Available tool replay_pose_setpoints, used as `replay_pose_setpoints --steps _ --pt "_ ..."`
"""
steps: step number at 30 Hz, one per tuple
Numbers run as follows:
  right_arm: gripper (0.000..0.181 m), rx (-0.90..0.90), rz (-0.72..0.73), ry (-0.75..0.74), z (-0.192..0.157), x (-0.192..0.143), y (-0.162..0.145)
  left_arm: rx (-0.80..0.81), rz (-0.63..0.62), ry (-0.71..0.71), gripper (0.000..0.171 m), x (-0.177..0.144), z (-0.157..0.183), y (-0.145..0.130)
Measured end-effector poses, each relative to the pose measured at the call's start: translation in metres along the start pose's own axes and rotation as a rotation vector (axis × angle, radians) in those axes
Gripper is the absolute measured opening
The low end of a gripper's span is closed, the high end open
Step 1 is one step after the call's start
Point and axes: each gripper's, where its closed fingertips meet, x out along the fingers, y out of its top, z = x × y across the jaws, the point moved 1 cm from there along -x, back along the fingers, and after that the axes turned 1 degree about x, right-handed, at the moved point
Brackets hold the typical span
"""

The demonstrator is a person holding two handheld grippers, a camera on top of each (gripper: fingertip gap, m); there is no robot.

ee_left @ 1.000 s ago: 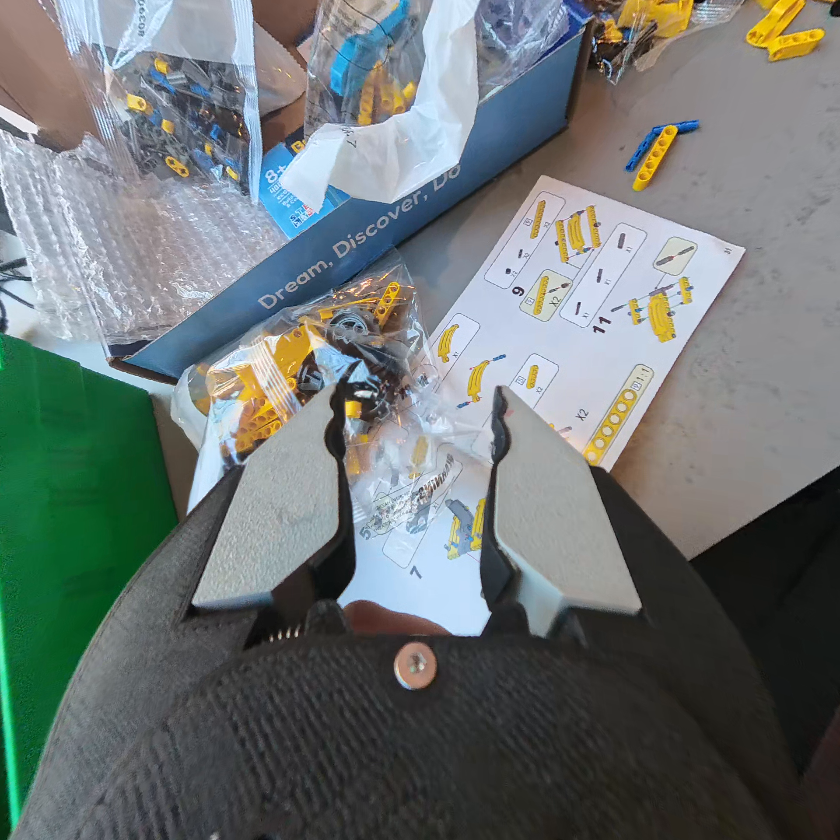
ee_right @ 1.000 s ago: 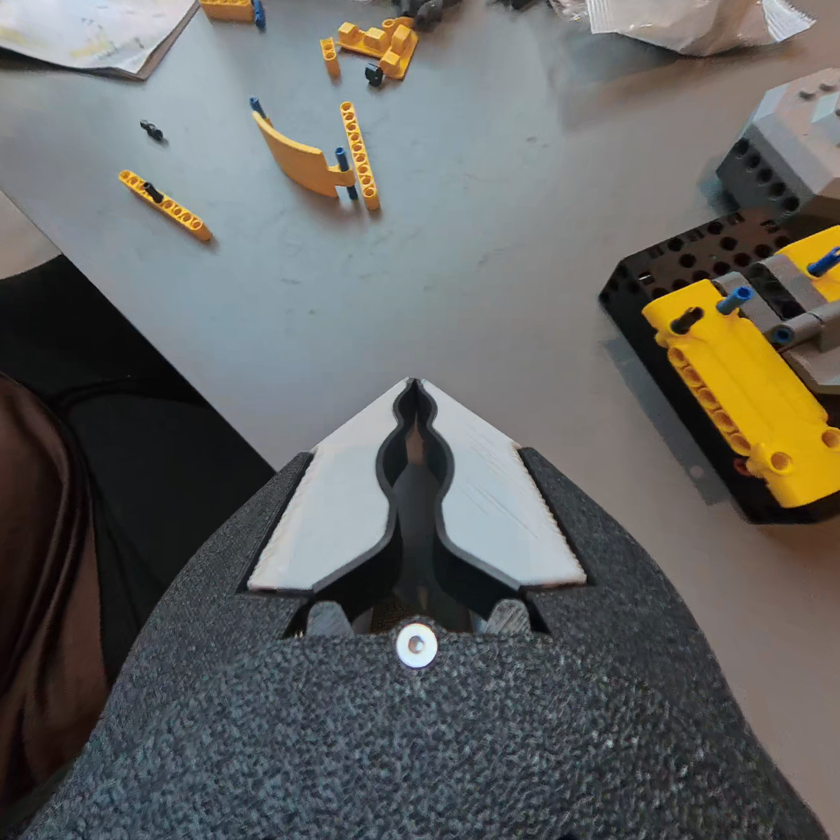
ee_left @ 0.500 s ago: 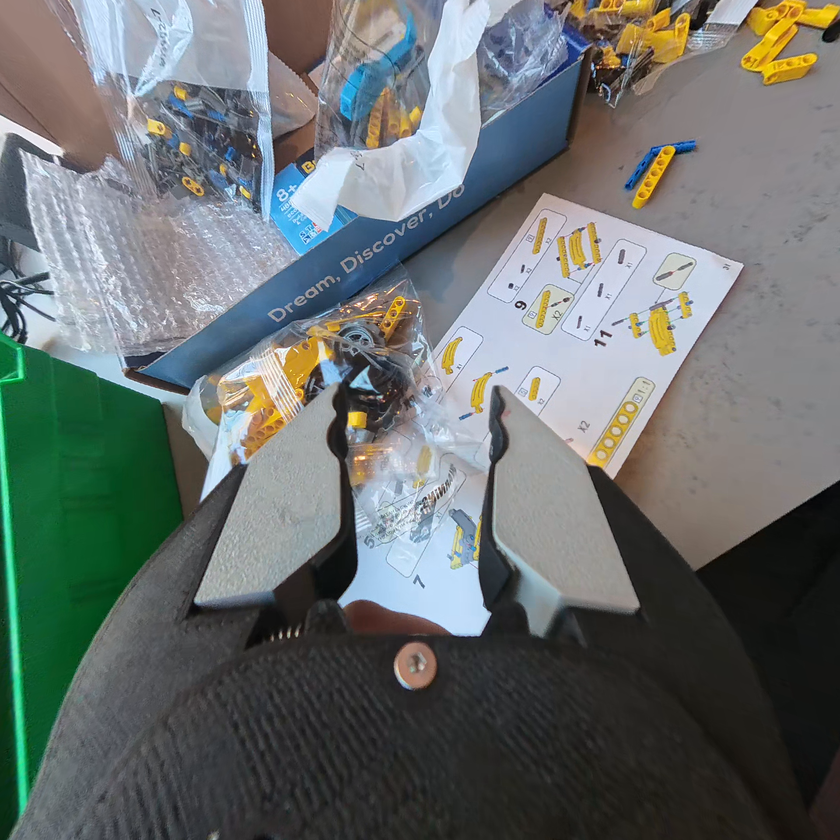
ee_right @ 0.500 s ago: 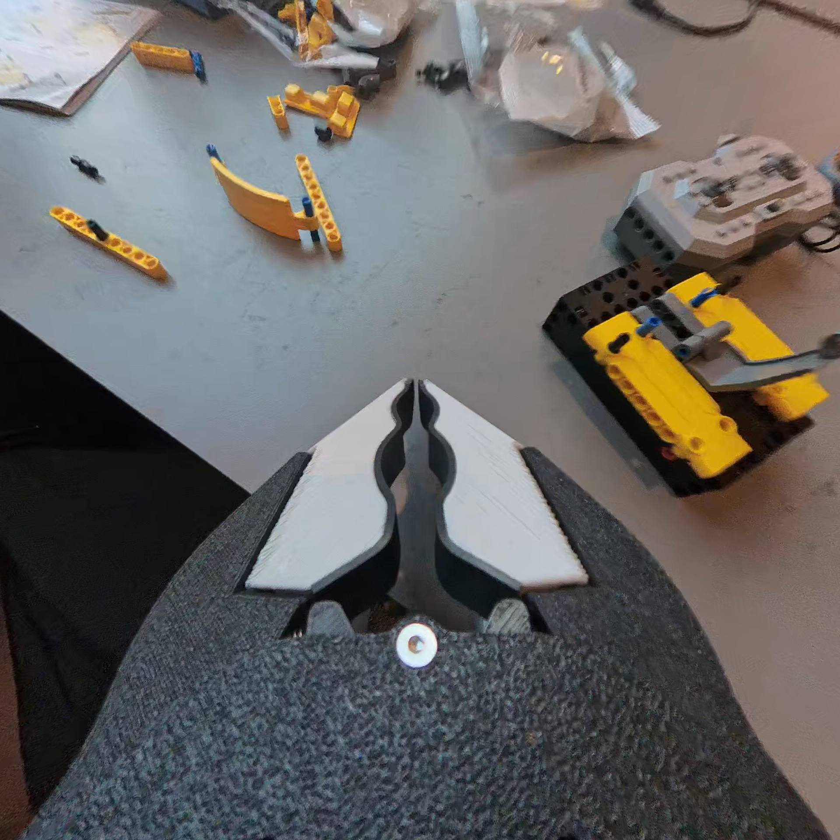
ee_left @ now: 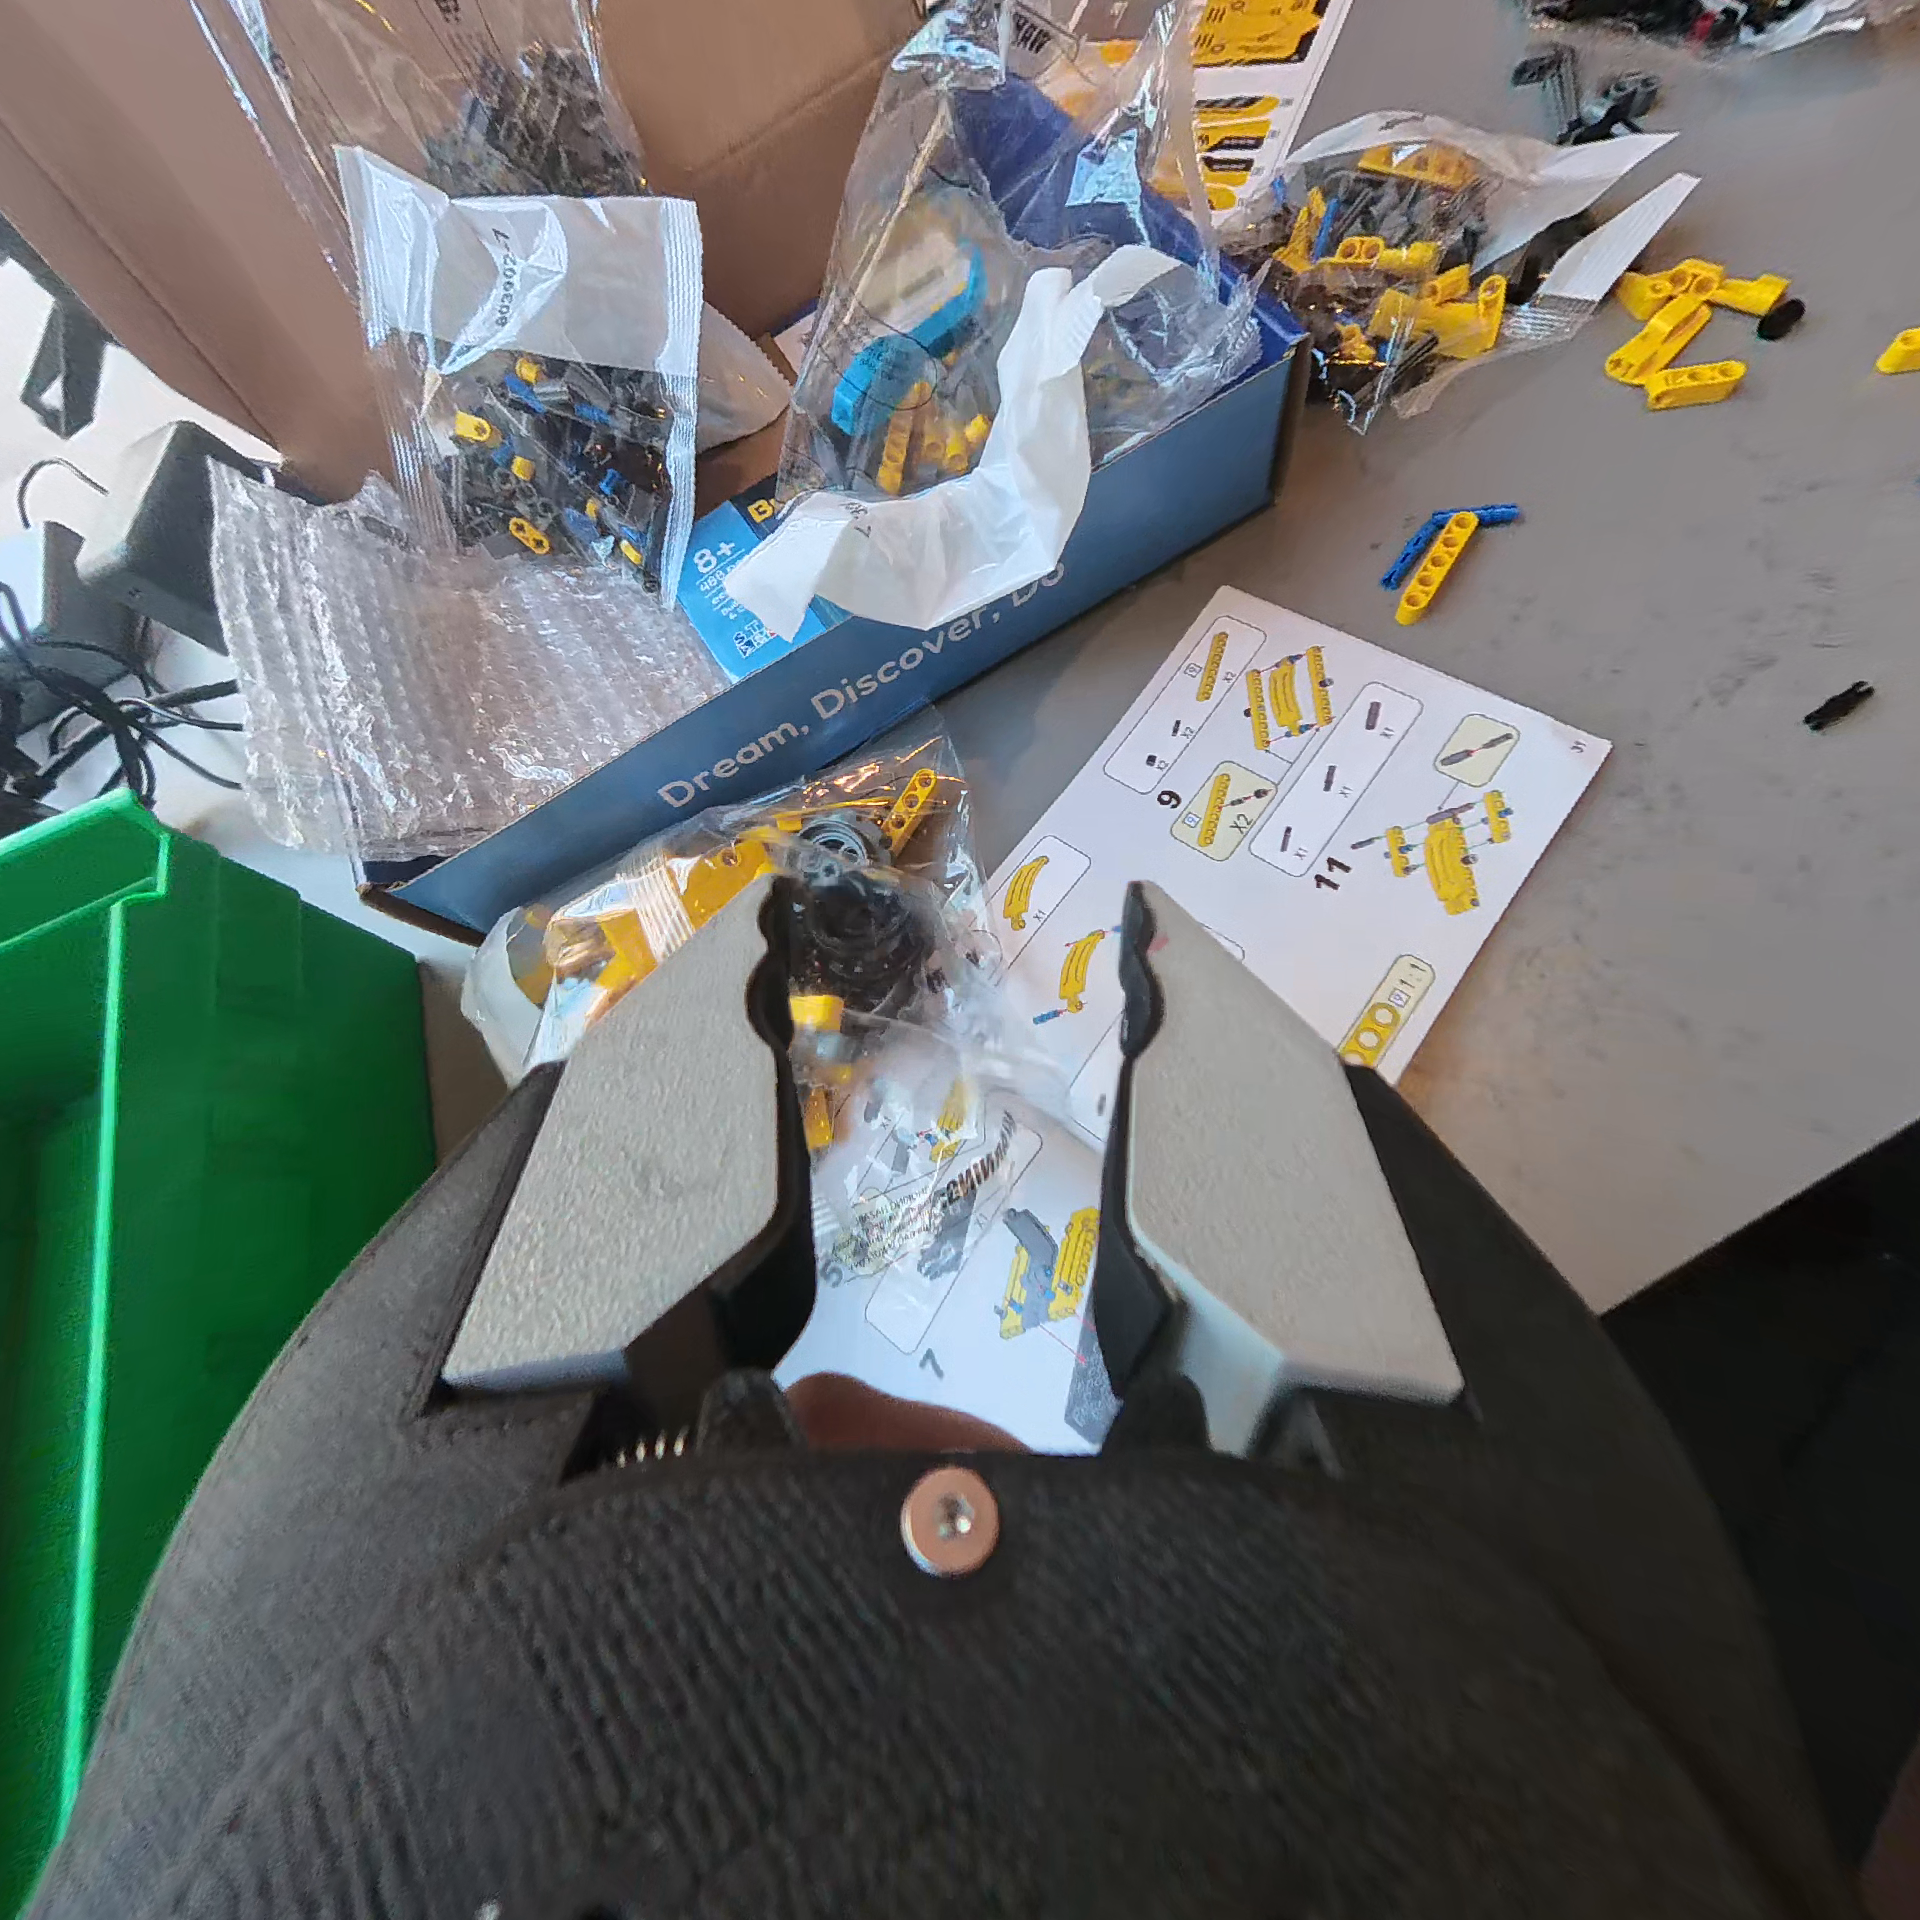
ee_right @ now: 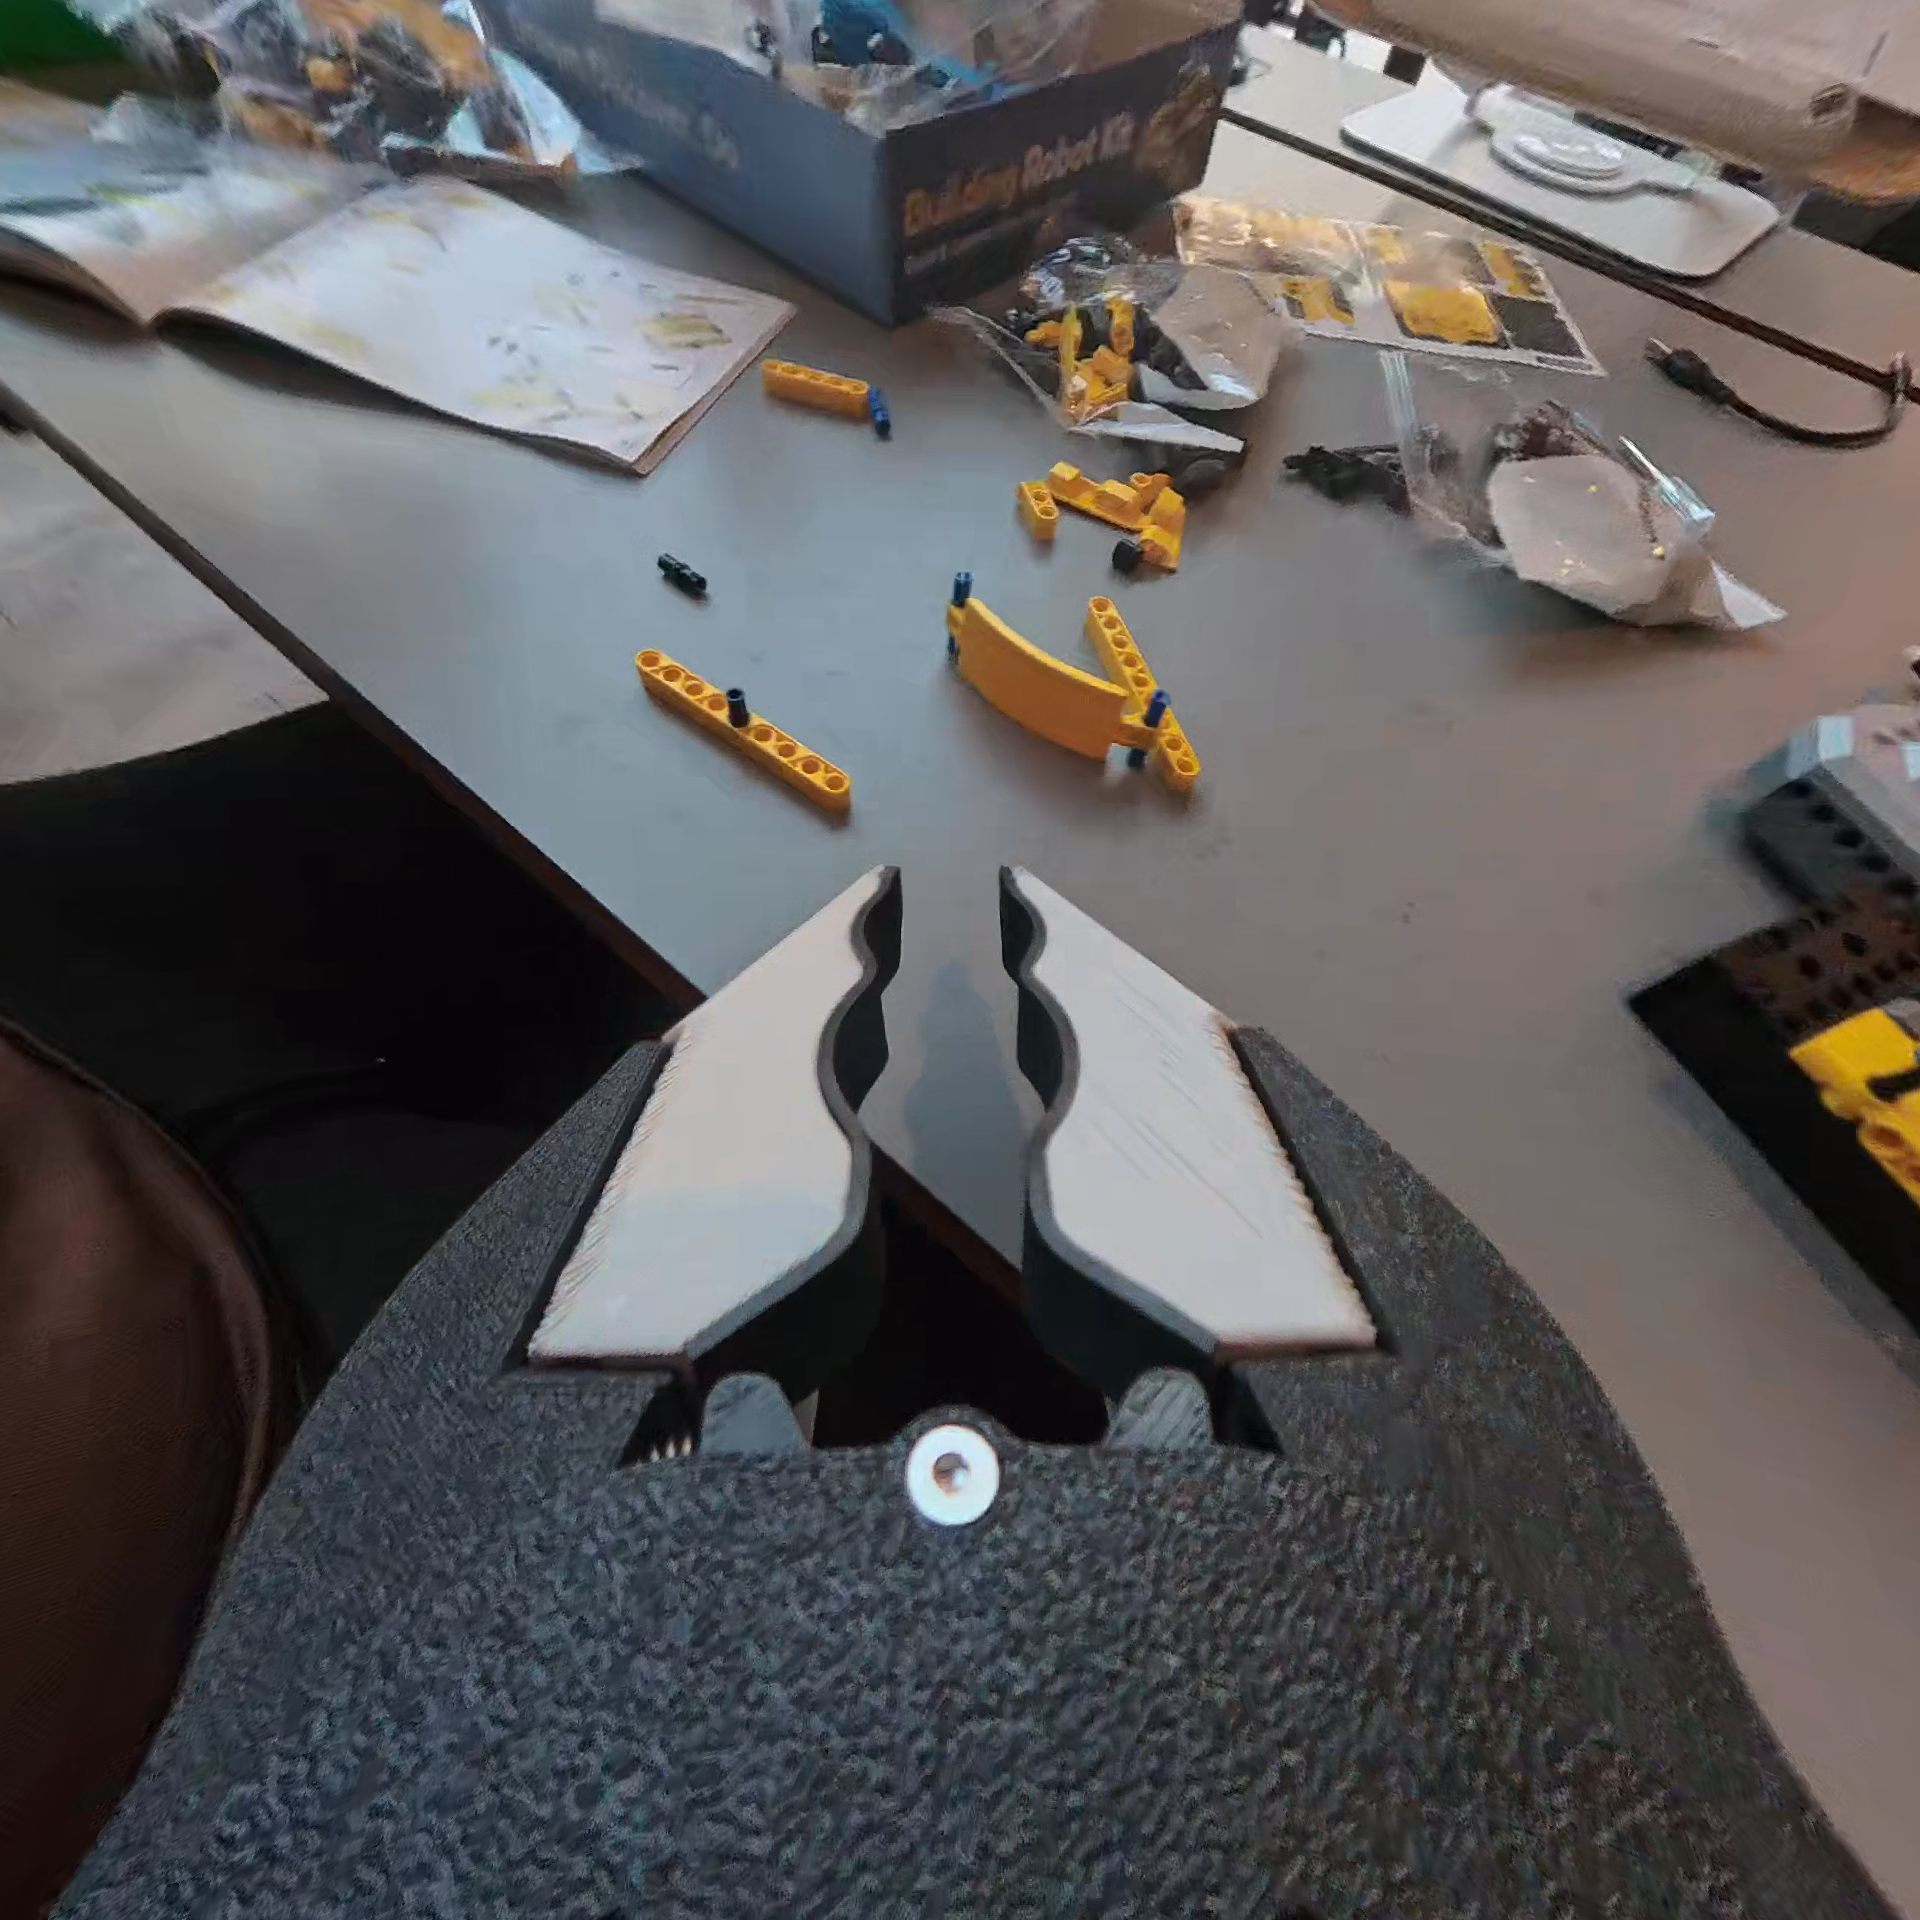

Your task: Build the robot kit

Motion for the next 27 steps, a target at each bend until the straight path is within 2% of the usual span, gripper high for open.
replay_pose_setpoints --steps 4,7,11,14,17,19,22,23,24,25,27 --pt "0.018 -0.029 0.0 0.002 -0.003 0.009 0.0 -0.022 -0.037 0.006 0.064 -0.008 -0.009 -0.012" --pt "0.018 0.049 -0.01 0.018 0.002 0.01 -0.006 -0.027 -0.083 0.035 0.066 -0.014 -0.023 -0.025" --pt "0.018 0.13 0.034 0.008 0.014 0.004 -0.003 -0.064 -0.099 0.005 0.068 -0.033 -0.03 -0.033" --pt "0.018 0.183 0.039 0.016 0.02 0.005 -0.005 -0.06 -0.173 0.052 0.08 -0.043 -0.042 -0.053" --pt "0.019 0.219 0.022 0.041 0.019 0.012 -0.008 -0.039 -0.226 -0.047 0.077 -0.034 -0.026 -0.066" --pt "0.019 0.206 0.01 0.04 0.017 0.015 -0.009 -0.003 -0.286 -0.079 0.083 -0.021 -0.017 -0.075" --pt "0.019 0.172 -0.001 0.028 0.015 0.016 -0.009 0.006 -0.288 -0.108 0.08 0.008 -0.003 -0.071" --pt "0.019 0.164 0.0 0.024 0.015 0.015 -0.009 0.004 -0.289 -0.077 0.078 0.018 -0.005 -0.07" --pt "0.018 0.161 0.002 0.022 0.015 0.015 -0.008 0.012 -0.289 -0.054 0.06 0.027 -0.006 -0.069" --pt "0.018 0.163 0.004 0.022 0.016 0.014 -0.008 0.026 -0.285 -0.012 0.035 0.033 -0.012 -0.068" --pt "0.018 0.178 0.007 0.028 0.017 0.013 -0.009 0.019 -0.257 0.034 0.01 0.035 -0.024 -0.065"
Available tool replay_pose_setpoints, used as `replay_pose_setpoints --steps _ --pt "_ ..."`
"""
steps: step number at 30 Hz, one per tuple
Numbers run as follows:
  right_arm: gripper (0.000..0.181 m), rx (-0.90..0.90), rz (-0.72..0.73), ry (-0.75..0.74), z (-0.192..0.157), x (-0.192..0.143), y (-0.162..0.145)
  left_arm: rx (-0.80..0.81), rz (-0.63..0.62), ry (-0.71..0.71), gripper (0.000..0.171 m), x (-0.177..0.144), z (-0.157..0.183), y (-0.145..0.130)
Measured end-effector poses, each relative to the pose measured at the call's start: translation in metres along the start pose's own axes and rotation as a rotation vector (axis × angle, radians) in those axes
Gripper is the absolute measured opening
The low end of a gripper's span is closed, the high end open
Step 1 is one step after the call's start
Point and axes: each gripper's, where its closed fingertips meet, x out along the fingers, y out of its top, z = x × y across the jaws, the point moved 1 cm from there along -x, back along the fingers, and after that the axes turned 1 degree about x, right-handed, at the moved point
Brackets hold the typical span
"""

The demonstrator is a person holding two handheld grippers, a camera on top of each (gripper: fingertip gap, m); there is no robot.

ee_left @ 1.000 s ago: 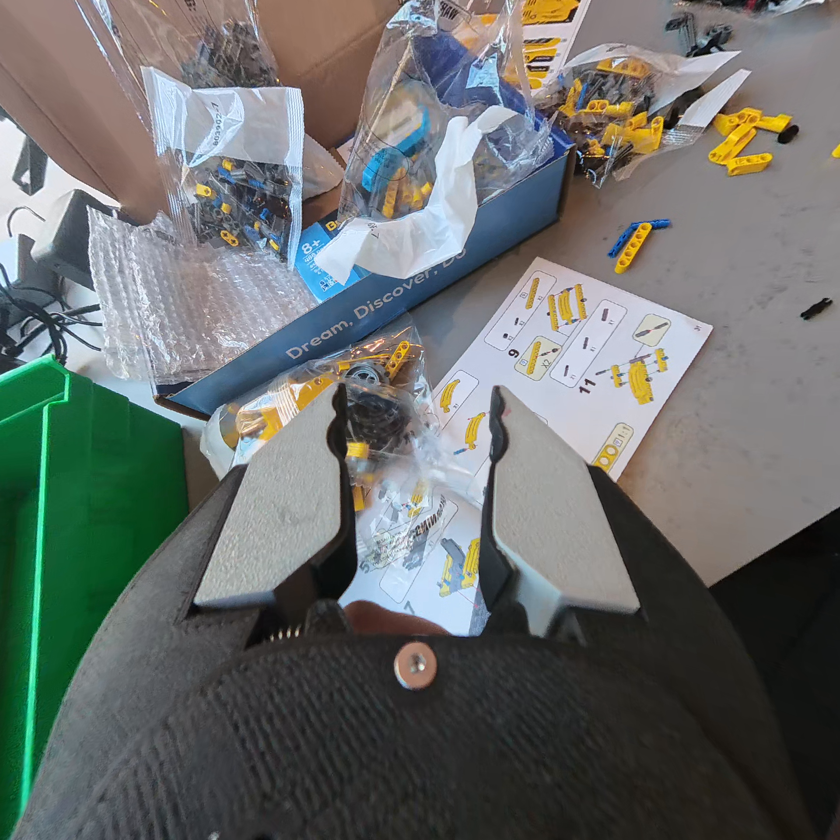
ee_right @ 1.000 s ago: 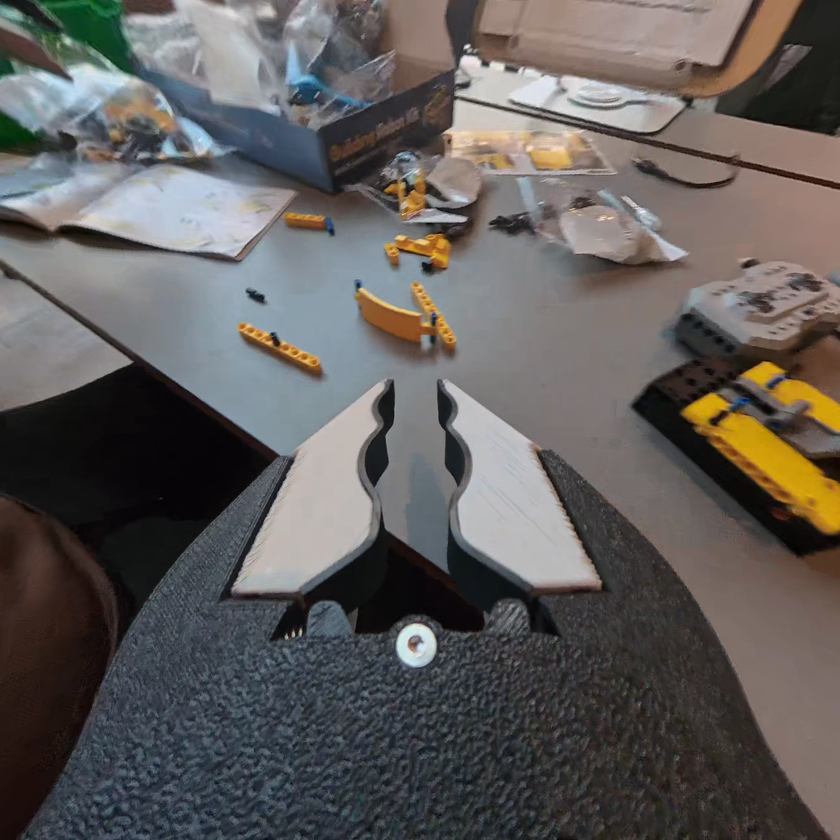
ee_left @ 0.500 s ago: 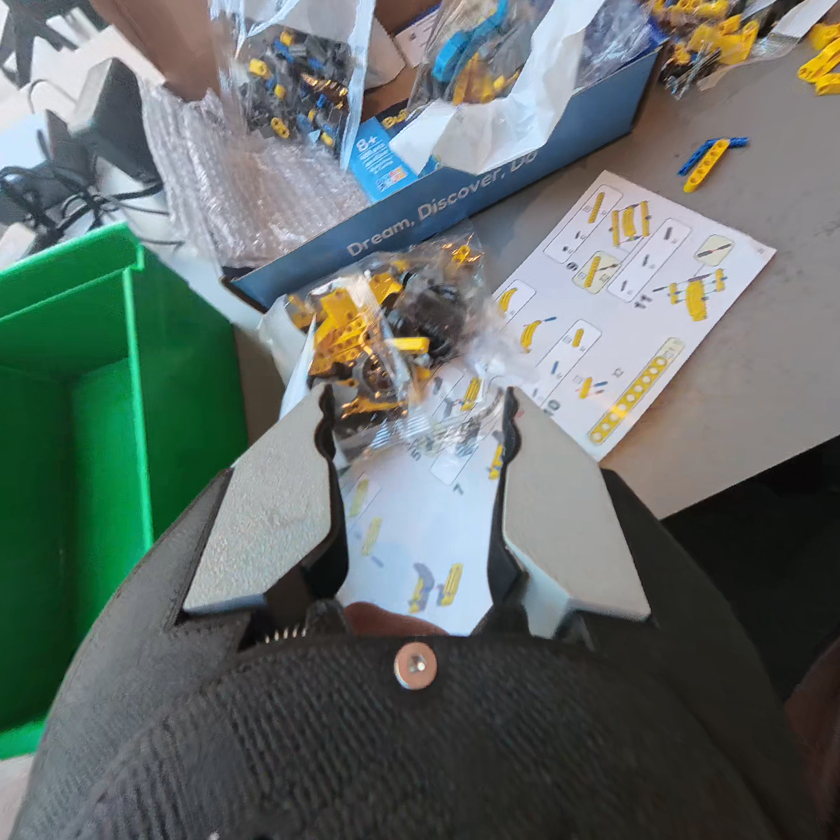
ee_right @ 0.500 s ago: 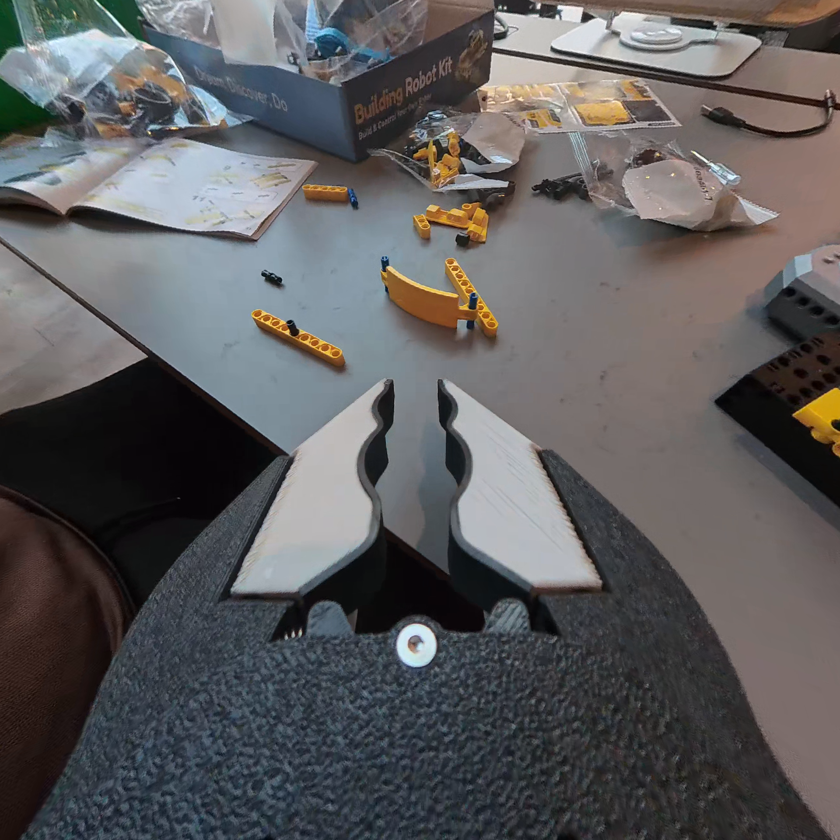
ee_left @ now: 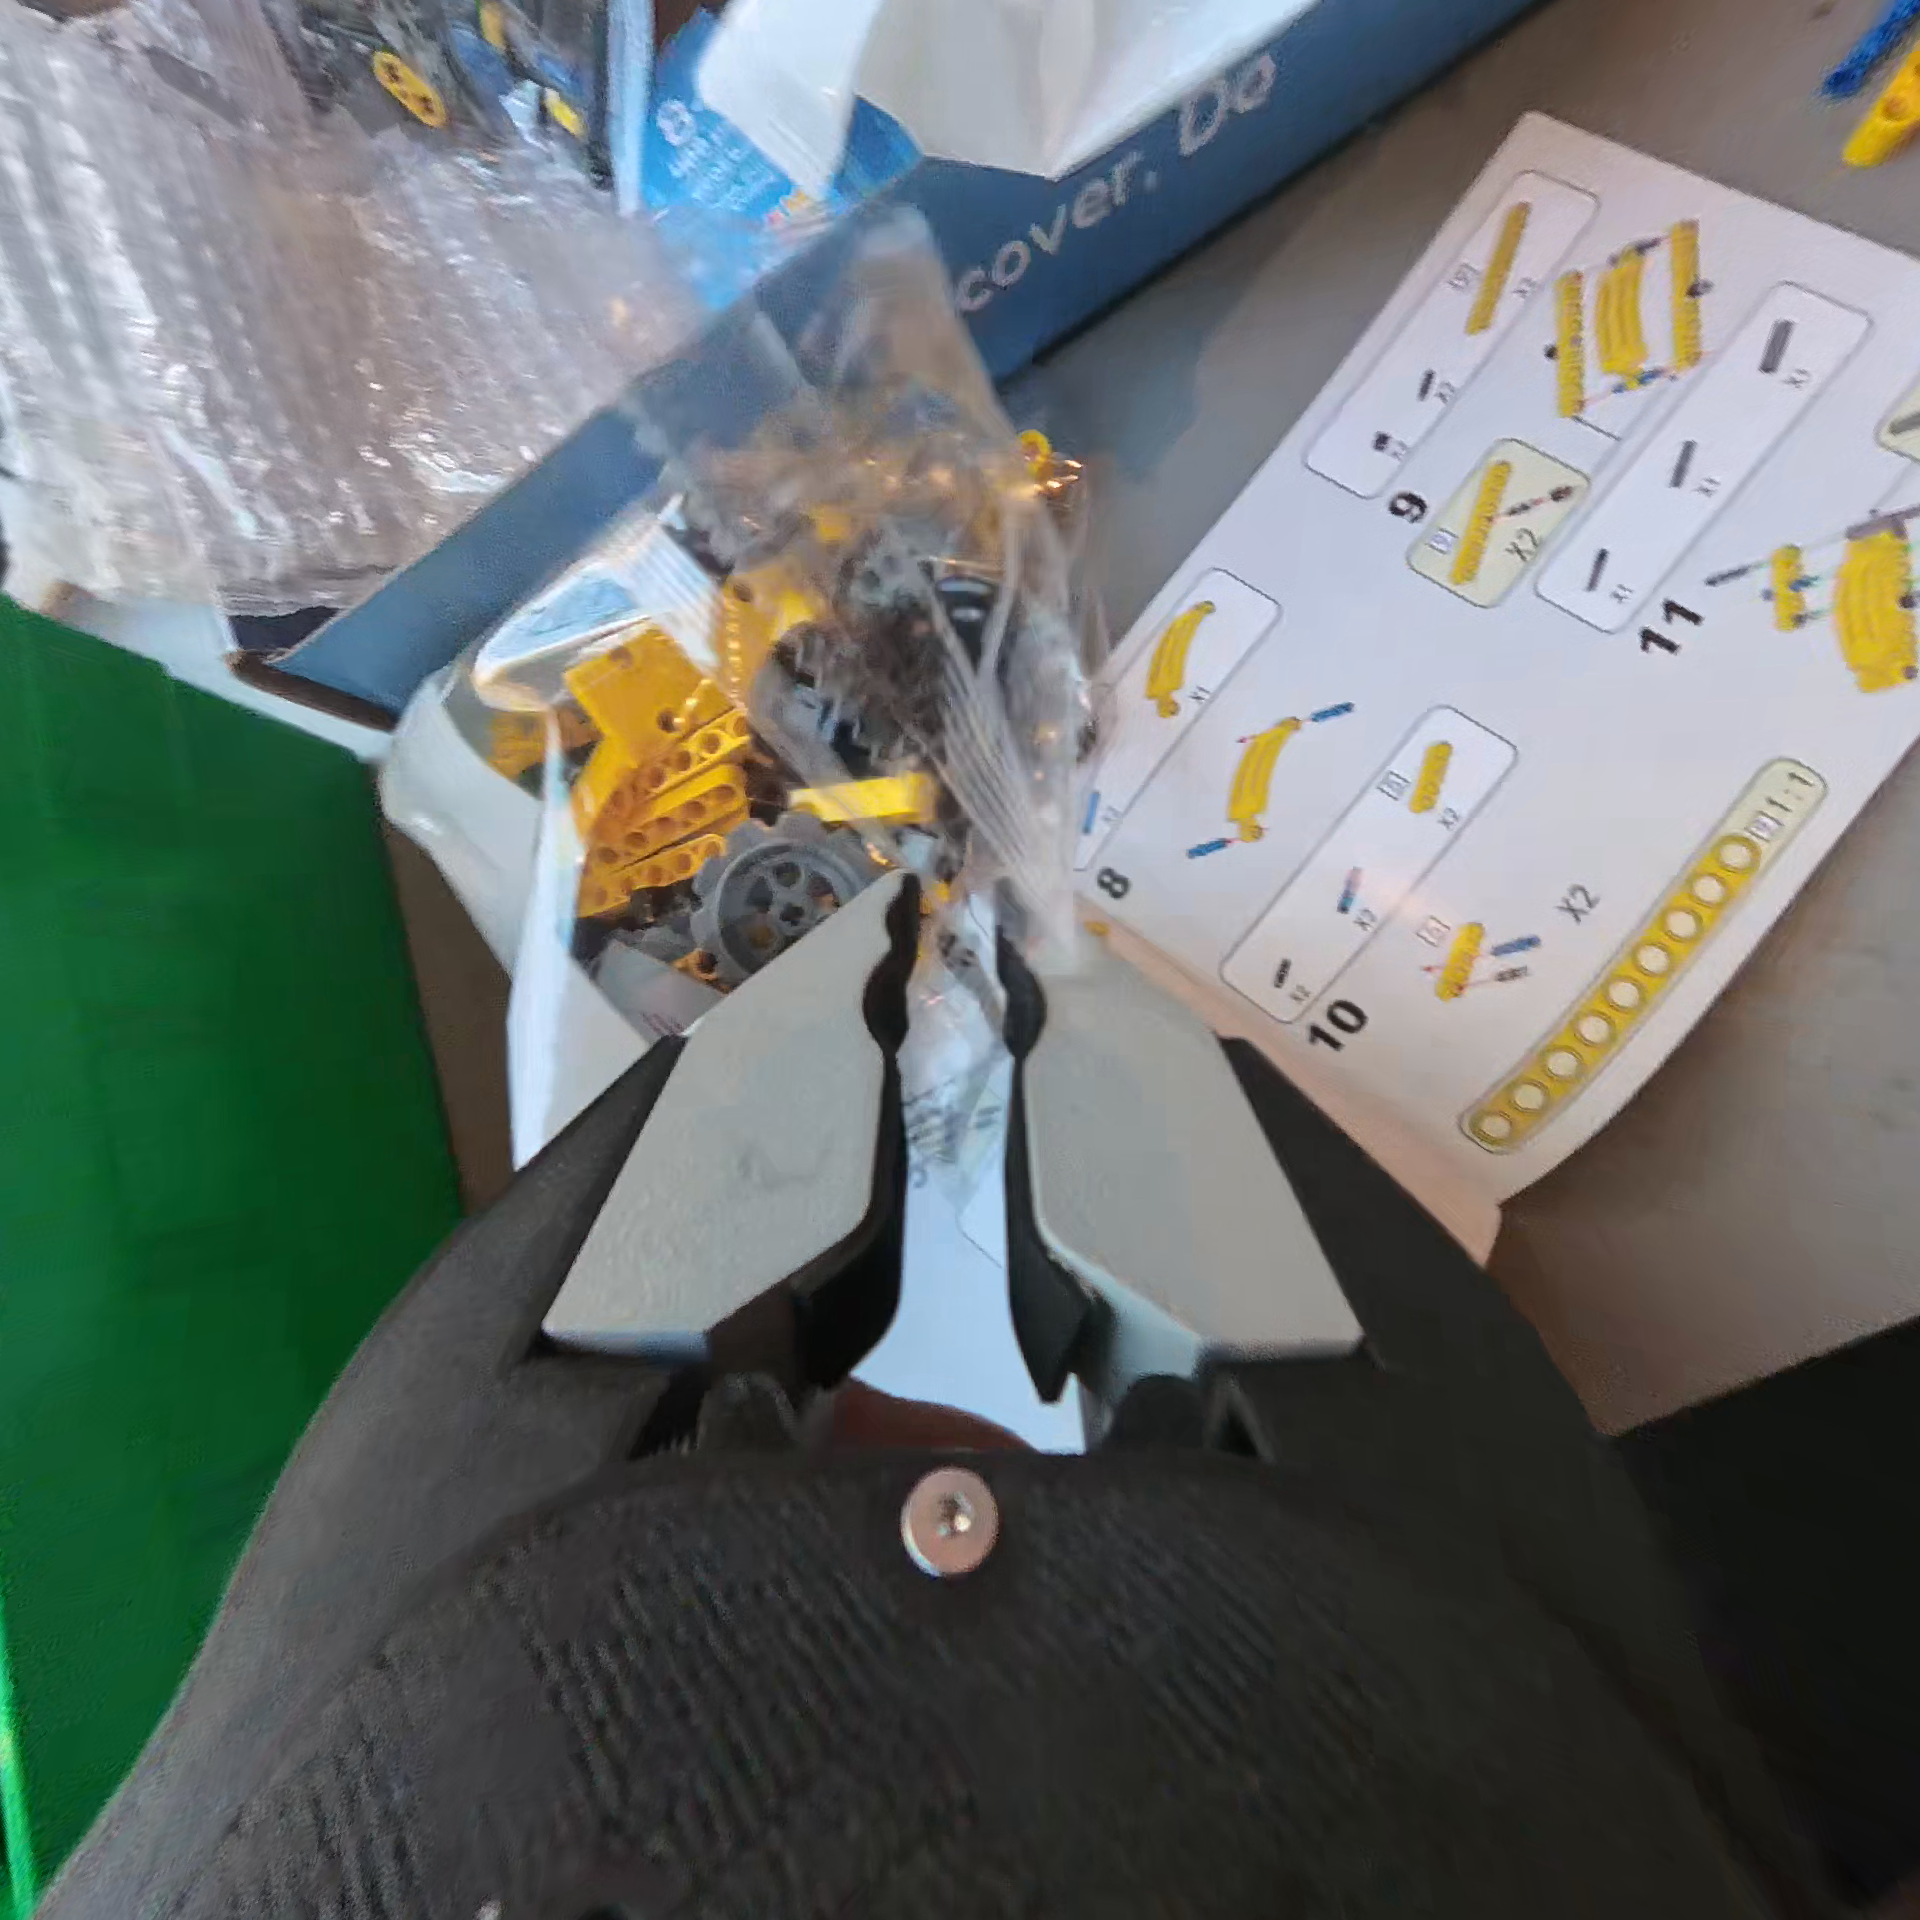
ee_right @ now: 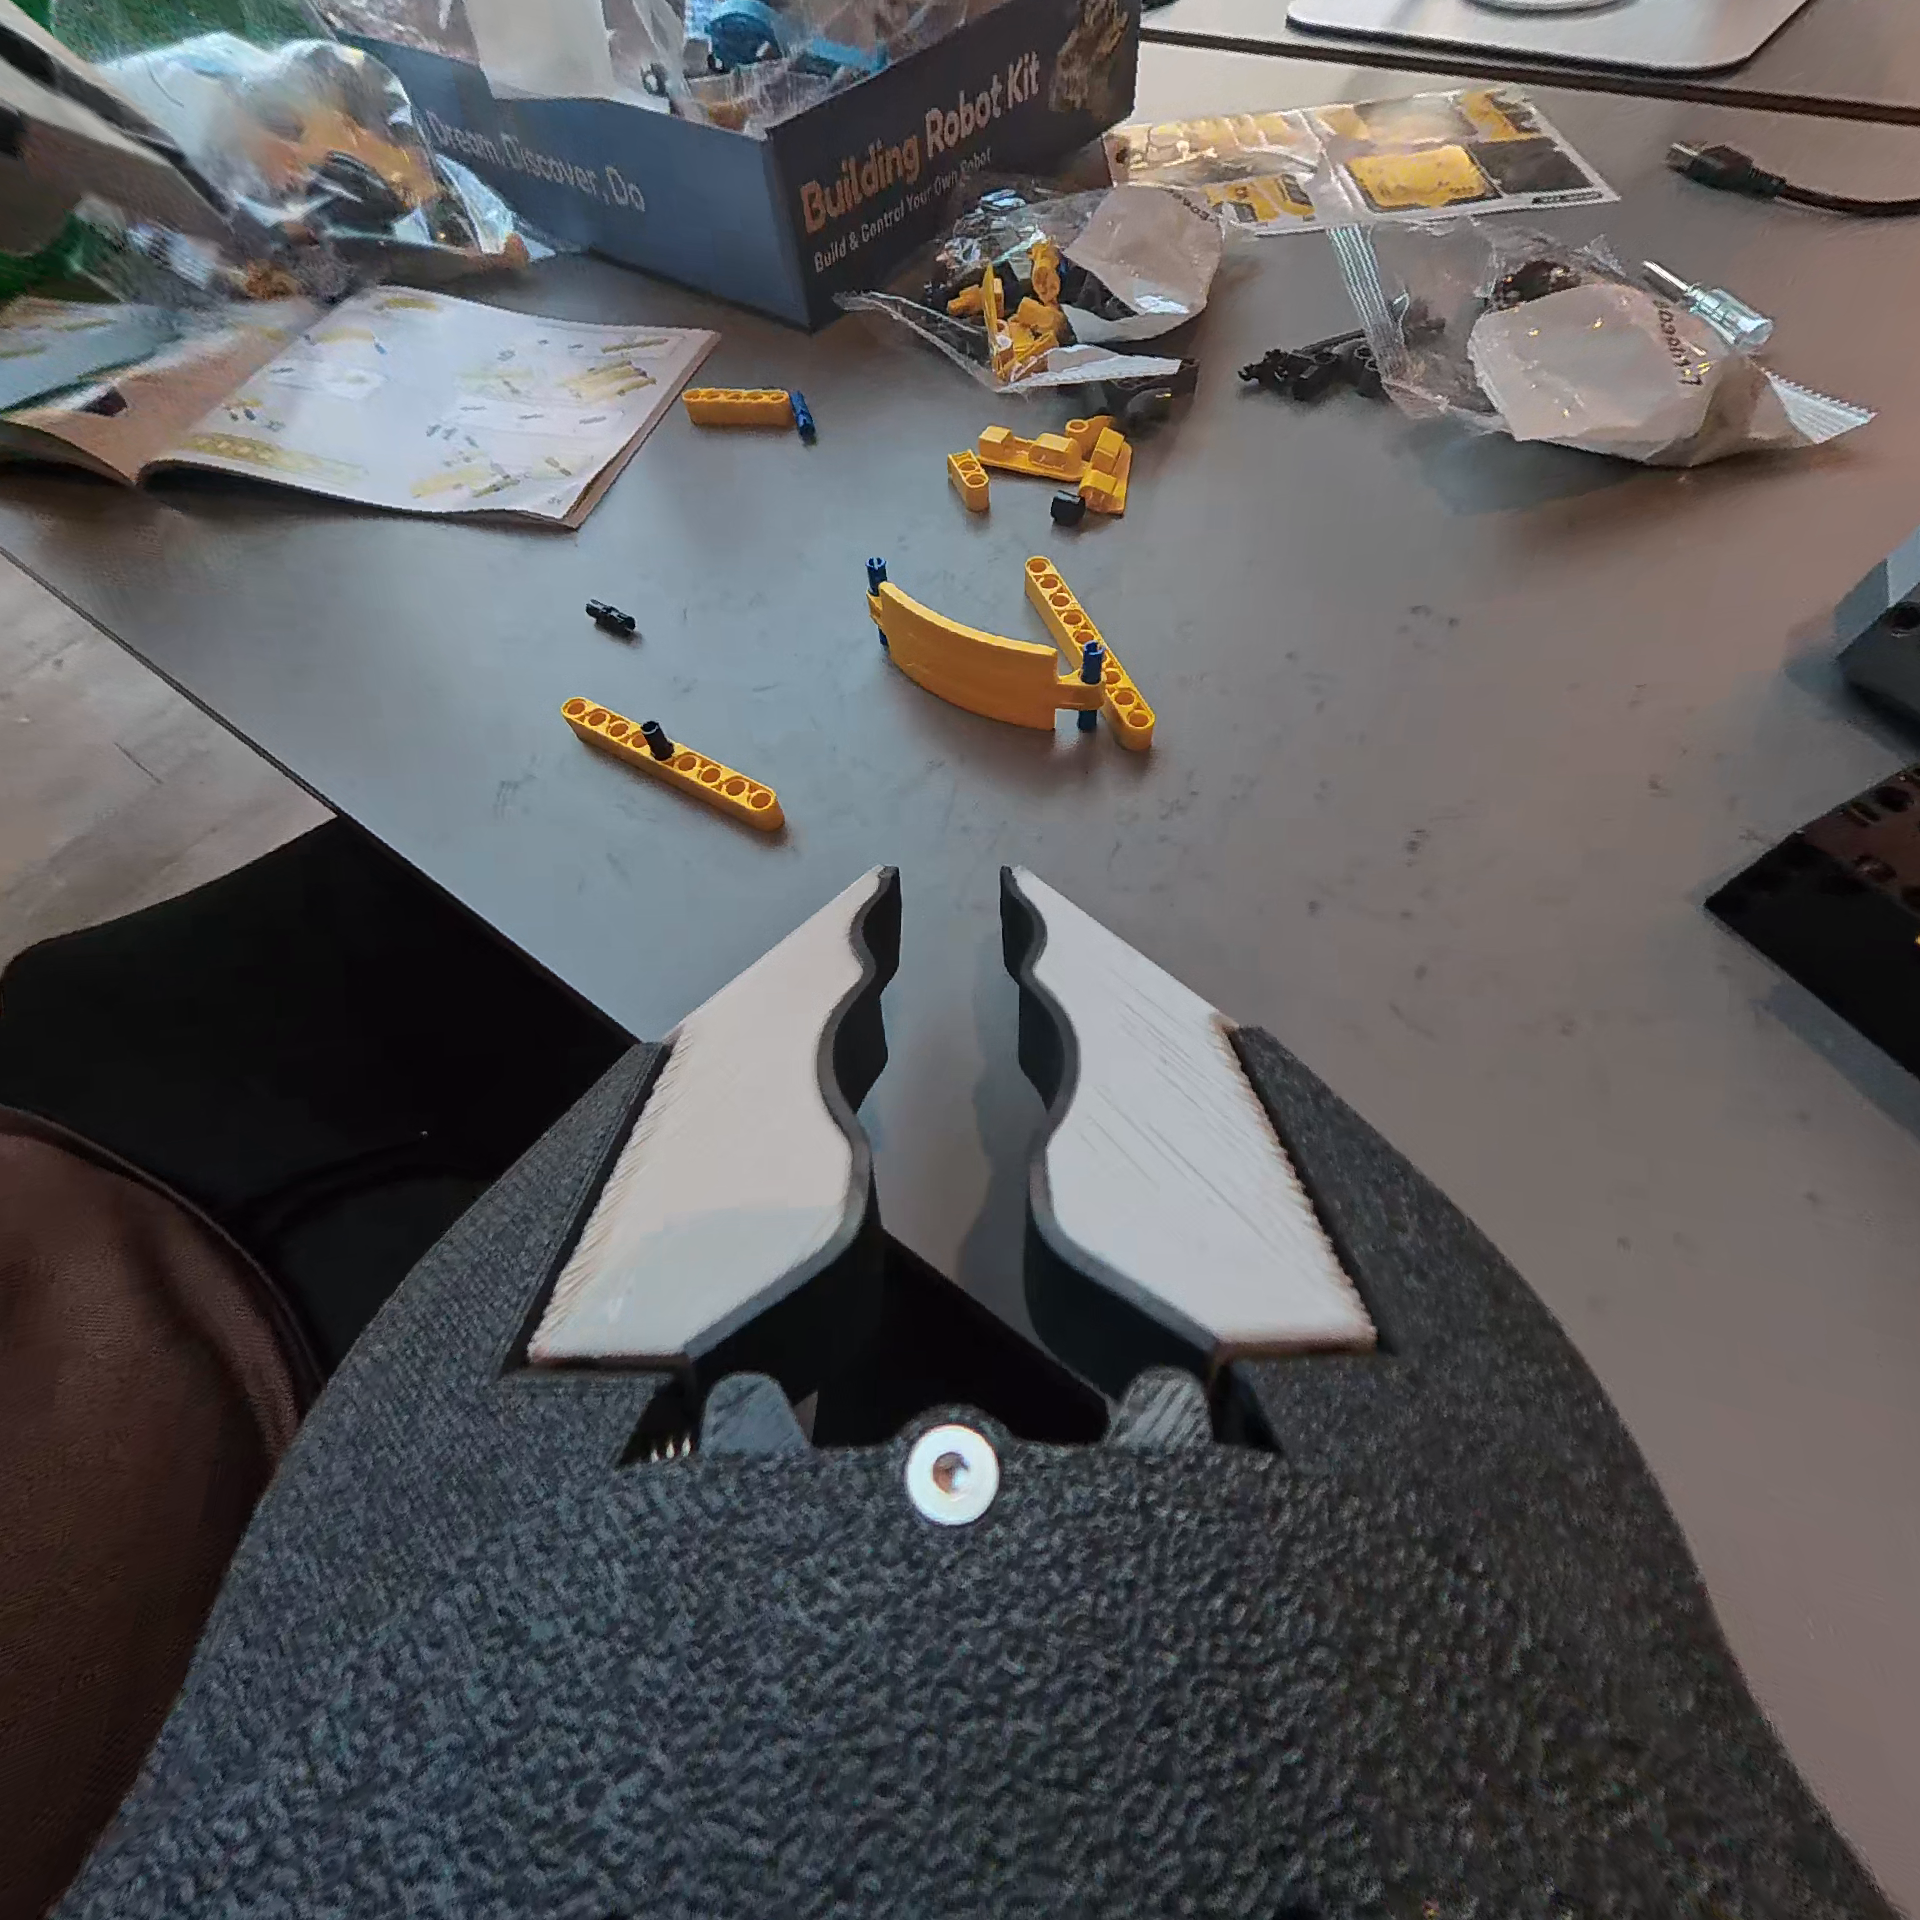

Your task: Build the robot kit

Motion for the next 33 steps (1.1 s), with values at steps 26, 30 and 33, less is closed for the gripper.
replay_pose_setpoints --steps 26,30,33 --pt "0.015 0.037 -0.006 0.014 0.005 0.001 -0.003 -0.116 0.087 0.062 0.009 -0.021 -0.037 -0.001" --pt "0.015 0.038 -0.005 0.013 0.006 0.001 -0.003 -0.111 0.089 0.058 0.014 -0.024 -0.036 -0.001" --pt "0.015 0.04 -0.007 0.013 0.006 0.002 -0.003 -0.105 0.084 0.053 0.015 -0.025 -0.035 -0.002"
